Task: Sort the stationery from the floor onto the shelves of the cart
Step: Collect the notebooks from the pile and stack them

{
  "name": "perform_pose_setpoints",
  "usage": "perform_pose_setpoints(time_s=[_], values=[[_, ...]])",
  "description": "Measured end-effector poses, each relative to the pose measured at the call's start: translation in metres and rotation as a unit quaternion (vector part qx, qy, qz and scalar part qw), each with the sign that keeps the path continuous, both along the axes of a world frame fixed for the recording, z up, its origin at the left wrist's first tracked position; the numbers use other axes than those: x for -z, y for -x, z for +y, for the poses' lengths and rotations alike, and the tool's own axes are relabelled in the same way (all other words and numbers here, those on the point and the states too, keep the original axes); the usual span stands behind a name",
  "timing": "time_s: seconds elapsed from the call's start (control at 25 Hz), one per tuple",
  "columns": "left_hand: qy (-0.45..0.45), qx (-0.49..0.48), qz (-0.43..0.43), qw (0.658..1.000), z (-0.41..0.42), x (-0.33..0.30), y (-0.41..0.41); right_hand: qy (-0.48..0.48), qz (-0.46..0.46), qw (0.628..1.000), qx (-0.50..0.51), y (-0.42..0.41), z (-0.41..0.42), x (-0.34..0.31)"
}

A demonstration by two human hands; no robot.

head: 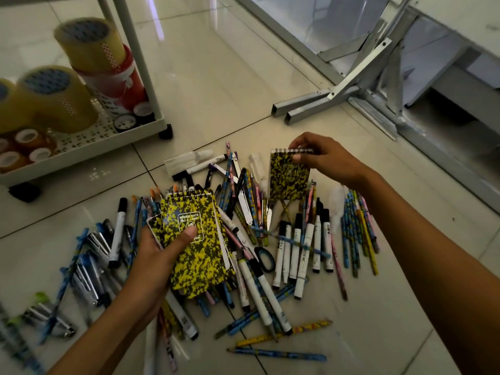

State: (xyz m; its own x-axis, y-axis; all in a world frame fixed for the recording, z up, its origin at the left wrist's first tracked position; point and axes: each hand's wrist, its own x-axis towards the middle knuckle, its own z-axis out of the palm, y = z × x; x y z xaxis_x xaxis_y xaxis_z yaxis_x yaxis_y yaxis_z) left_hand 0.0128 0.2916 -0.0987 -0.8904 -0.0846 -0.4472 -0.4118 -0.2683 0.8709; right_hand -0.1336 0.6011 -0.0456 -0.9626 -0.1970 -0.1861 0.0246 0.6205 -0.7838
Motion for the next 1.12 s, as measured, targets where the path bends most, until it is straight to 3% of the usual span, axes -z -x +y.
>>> perform_pose_setpoints(time_s=[0.12, 0.2, 0.36, 0.48, 0.6, 0.76, 0.84, 0.96, 1.04, 1.12], values=[[-0.005, -0.008, 0.012, 1.0, -0.002, -0.001, -0.001, 0.068, 0.111, 0.99, 0.052, -0.007, -0.019, -0.013], [-0.01, -0.012, 0.018, 1.0, -0.003, -0.002, -0.001, 0.141, 0.119, 0.979, 0.084, -0.015, -0.042, -0.022], [-0.006, -0.046, 0.016, 0.999, -0.009, -0.003, -0.003, 0.318, -0.057, 0.937, 0.135, -0.042, -0.109, -0.024], [-0.014, -0.095, -0.002, 0.995, -0.019, -0.009, -0.009, 0.395, -0.19, 0.89, 0.127, -0.068, -0.165, -0.017], [-0.08, -0.131, -0.019, 0.988, -0.036, -0.012, -0.014, 0.369, -0.198, 0.901, 0.116, -0.089, -0.218, -0.005], [0.001, -0.188, 0.018, 0.982, -0.07, -0.015, -0.028, 0.245, -0.068, 0.966, 0.036, -0.104, -0.275, 0.009], [0.025, -0.206, 0.031, 0.978, -0.092, -0.015, -0.033, 0.19, -0.079, 0.978, -0.016, -0.103, -0.288, 0.013], [0.046, -0.208, 0.075, 0.974, -0.137, -0.015, -0.034, 0.241, -0.216, 0.931, -0.166, -0.099, -0.314, 0.02], [0.082, -0.184, 0.108, 0.973, -0.166, -0.017, -0.031, 0.247, -0.199, 0.921, -0.226, -0.09, -0.338, 0.028], [0.128, -0.148, 0.129, 0.972, -0.193, -0.016, -0.027, 0.212, -0.134, 0.935, -0.251, -0.078, -0.363, 0.035]])
